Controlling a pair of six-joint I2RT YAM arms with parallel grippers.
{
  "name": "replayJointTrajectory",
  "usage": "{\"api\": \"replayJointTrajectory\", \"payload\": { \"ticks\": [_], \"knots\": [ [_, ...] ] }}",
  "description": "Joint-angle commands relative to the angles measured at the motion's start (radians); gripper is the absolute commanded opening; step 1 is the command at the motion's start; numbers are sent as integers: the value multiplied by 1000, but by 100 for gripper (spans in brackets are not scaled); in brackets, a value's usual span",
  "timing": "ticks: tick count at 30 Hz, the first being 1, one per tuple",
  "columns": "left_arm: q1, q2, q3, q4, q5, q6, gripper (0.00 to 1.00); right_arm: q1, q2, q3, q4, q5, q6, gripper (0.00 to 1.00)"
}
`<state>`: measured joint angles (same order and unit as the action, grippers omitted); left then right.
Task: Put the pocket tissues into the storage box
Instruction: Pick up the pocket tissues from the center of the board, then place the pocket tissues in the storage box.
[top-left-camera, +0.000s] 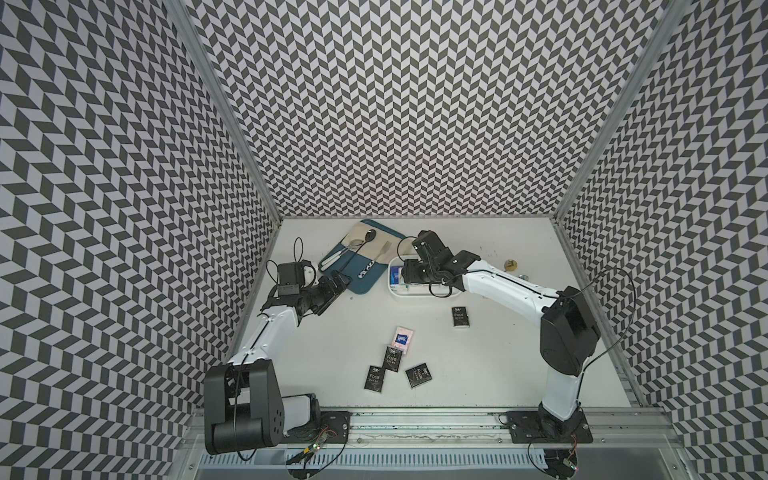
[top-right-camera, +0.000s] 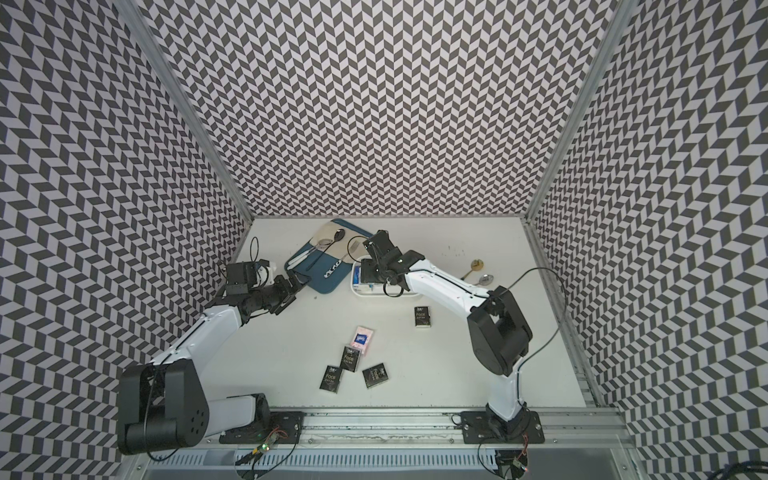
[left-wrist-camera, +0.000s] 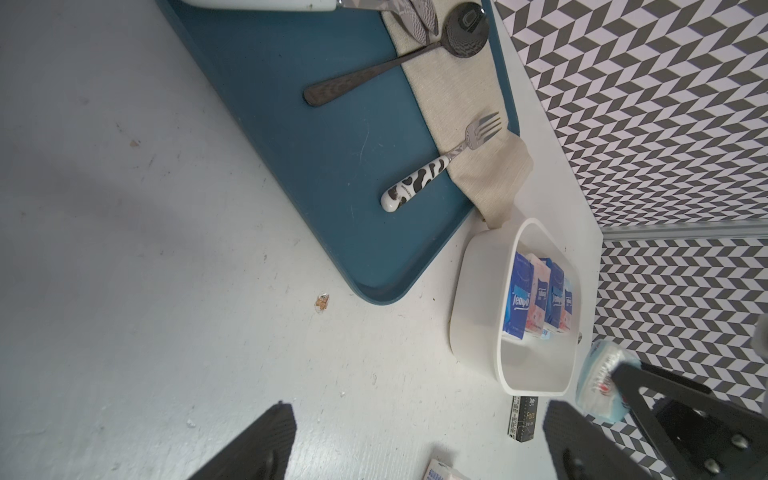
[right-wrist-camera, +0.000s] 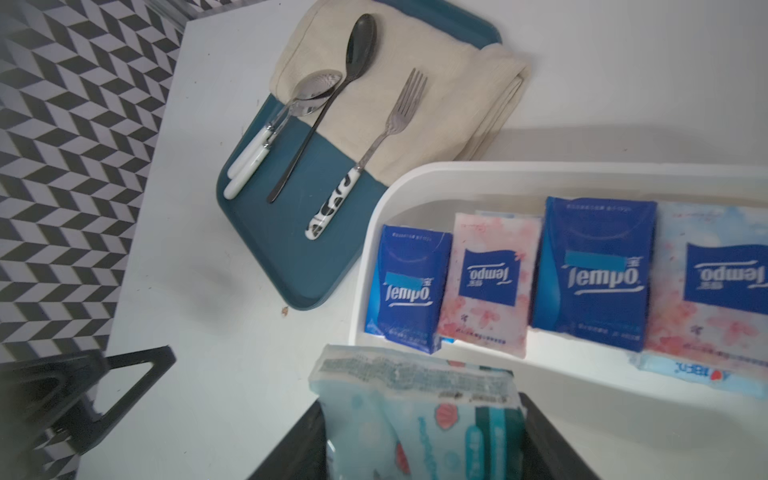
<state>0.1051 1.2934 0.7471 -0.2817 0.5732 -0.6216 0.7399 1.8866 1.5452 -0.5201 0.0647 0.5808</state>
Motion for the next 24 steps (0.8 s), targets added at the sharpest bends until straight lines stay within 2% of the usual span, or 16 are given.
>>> {"api": "replayJointTrajectory", "payload": {
  "ticks": [1,11,17,24],
  "knots": [
    [5,-11,10,-10,7,14,99,5,20,-12,67,46,-39,65],
    [5,-6,8,-5,2,11,99,6,64,-55,123,7,-42,66],
    [5,0,7,-2,-1,7,99,9,86,-62,142,-20,-41,70],
    [5,-2,9,-5,-3,10,99,7,54,-58,127,-45,-41,86]
  ]
}}
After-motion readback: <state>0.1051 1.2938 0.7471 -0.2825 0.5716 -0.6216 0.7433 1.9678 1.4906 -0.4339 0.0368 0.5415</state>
